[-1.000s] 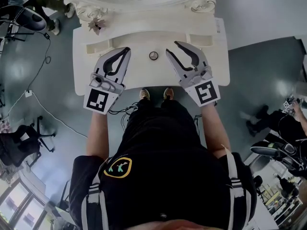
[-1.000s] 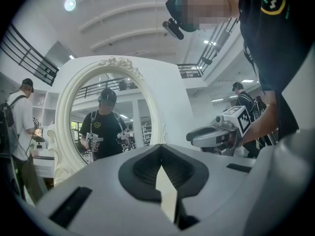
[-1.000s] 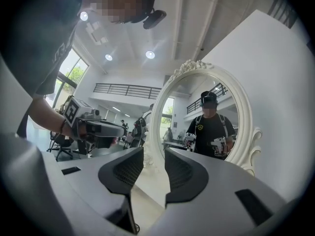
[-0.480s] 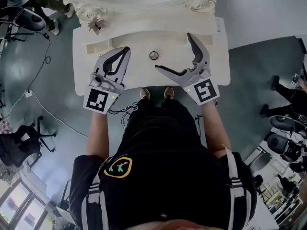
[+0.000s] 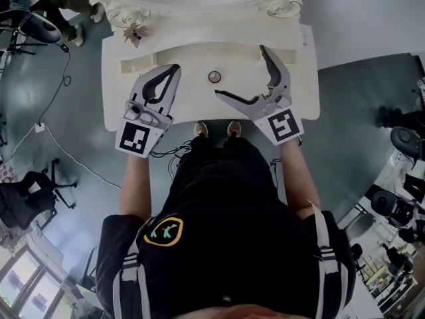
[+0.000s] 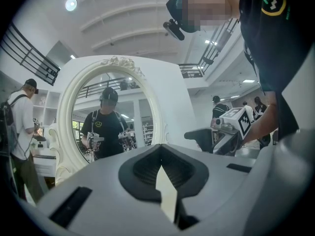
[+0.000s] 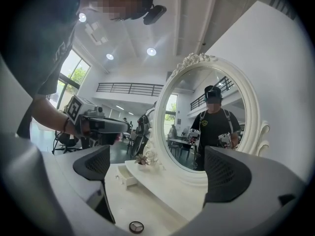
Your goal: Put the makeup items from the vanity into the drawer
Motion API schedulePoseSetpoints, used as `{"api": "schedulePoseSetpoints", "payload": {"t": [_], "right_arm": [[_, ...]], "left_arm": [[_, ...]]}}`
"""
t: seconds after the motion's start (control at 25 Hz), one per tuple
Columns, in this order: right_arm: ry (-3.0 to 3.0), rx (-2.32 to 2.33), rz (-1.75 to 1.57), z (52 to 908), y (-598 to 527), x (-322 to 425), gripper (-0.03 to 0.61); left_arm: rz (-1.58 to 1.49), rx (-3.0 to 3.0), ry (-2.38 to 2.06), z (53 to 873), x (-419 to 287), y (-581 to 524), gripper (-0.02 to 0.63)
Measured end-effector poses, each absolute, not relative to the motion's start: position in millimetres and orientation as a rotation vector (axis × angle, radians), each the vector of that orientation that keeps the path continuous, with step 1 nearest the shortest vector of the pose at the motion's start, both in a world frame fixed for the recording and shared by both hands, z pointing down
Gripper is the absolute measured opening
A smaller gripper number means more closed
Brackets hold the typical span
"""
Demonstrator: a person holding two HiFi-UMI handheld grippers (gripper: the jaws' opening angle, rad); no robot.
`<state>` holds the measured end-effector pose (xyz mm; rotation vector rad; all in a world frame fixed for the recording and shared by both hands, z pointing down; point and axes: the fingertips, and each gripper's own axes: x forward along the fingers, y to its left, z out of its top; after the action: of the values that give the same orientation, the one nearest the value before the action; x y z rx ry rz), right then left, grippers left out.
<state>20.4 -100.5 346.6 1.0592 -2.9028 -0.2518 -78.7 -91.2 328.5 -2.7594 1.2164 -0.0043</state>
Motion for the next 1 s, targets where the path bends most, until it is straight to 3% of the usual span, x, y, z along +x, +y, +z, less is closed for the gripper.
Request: {"api": "schedulePoseSetpoints", "payload": {"t": [0.44,1.0], "right_arm": [[-2.856,0.956,-0.283,378,-102,8,0.598],[-2.639,0.850,-0.041,538,-112,-1,0.598]], "left_arm": [[-0.016,-2.756,1.236,333,-84,-91,0.018],[-0.029,-2.750,1.251,331,-89,-90,0.018]]}}
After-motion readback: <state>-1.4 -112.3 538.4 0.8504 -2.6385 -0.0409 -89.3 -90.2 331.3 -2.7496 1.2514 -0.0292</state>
